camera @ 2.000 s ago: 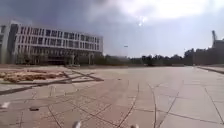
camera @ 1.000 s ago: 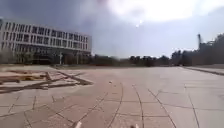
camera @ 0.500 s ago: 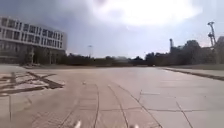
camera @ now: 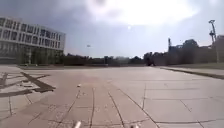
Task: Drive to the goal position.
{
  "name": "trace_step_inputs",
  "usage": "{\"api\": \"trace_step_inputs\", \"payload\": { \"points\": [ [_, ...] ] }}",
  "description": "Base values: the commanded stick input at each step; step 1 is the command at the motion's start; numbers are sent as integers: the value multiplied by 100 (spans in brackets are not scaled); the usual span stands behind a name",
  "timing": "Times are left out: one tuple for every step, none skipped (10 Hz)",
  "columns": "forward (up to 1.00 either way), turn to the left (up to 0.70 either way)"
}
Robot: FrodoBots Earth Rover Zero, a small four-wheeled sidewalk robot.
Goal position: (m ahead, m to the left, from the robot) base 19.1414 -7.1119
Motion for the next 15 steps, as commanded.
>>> {"api": "trace_step_inputs", "payload": {
  "points": [
    [70,-1],
    [70,-1],
    [70,-1],
    [70,-7],
    [70,-23],
    [70,-28],
    [70,-1],
    [70,-1],
    [70,-1],
    [70,-1],
    [70,-1],
    [70,-1],
    [70,-1],
    [70,-2],
    [70,-20]
  ]
}}
